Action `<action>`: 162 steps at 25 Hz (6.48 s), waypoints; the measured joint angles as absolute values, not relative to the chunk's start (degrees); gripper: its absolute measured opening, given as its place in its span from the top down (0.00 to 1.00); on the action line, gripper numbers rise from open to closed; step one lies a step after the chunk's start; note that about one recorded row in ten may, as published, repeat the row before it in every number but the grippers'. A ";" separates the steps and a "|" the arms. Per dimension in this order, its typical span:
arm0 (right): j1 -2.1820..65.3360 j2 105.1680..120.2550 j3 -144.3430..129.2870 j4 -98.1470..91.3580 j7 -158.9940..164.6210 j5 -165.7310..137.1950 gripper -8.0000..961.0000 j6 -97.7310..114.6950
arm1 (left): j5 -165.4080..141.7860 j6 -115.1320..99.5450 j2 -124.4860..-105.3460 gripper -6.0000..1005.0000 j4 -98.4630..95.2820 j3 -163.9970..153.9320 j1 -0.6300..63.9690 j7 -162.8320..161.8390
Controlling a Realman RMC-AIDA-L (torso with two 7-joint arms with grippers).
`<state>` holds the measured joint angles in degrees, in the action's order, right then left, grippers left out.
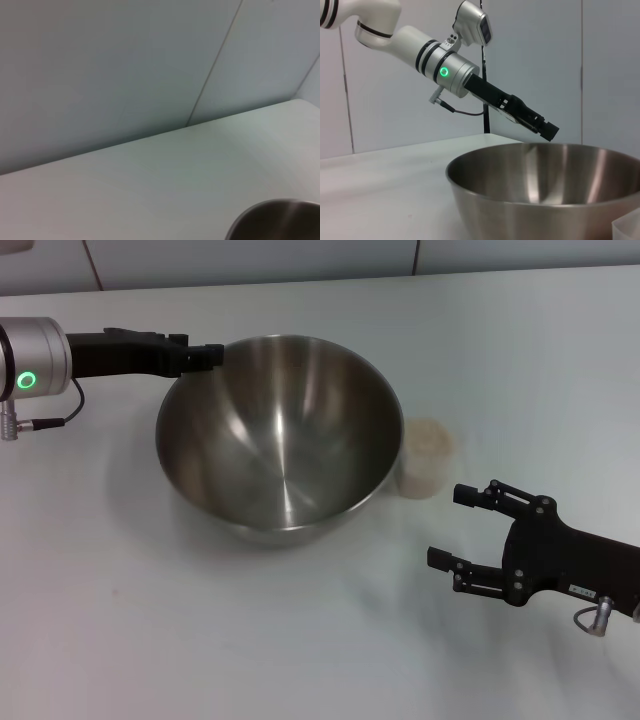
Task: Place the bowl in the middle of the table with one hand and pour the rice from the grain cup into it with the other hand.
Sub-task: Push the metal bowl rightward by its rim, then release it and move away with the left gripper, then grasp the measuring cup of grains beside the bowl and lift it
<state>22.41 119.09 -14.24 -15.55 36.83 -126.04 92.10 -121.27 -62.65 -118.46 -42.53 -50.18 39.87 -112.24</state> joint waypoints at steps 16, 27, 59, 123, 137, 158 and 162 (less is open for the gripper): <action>22.56 119.09 -14.16 -15.37 36.82 -126.04 0.14 92.11 | -121.23 -62.67 -118.39 0.32 -42.60 -50.22 39.73 -112.28; 22.42 119.09 -14.28 -15.56 36.83 -126.04 0.14 92.21 | -116.24 -65.24 -118.16 0.19 -43.39 -49.99 37.39 -111.88; 22.29 119.09 -14.14 -15.59 36.83 -125.96 0.14 91.67 | -89.03 -96.94 -117.12 0.19 -15.85 -40.26 9.41 -40.90; 19.94 119.51 -13.64 13.46 1.16 -84.10 0.17 74.96 | -93.16 -97.91 -117.09 0.19 -15.50 -39.02 8.86 -37.33; 23.64 119.42 -13.74 11.33 2.07 -84.11 0.18 70.72 | -93.16 -98.27 -117.14 0.19 -15.47 -37.48 8.61 -37.62; 25.75 119.63 -13.36 11.22 3.52 -83.76 0.19 68.46 | -93.09 -98.36 -117.25 0.19 -15.47 -36.78 9.07 -37.62; 25.61 119.66 -11.98 11.40 3.52 -83.75 0.19 68.34 | -93.07 -98.36 -117.24 0.19 -15.47 -36.78 9.05 -37.61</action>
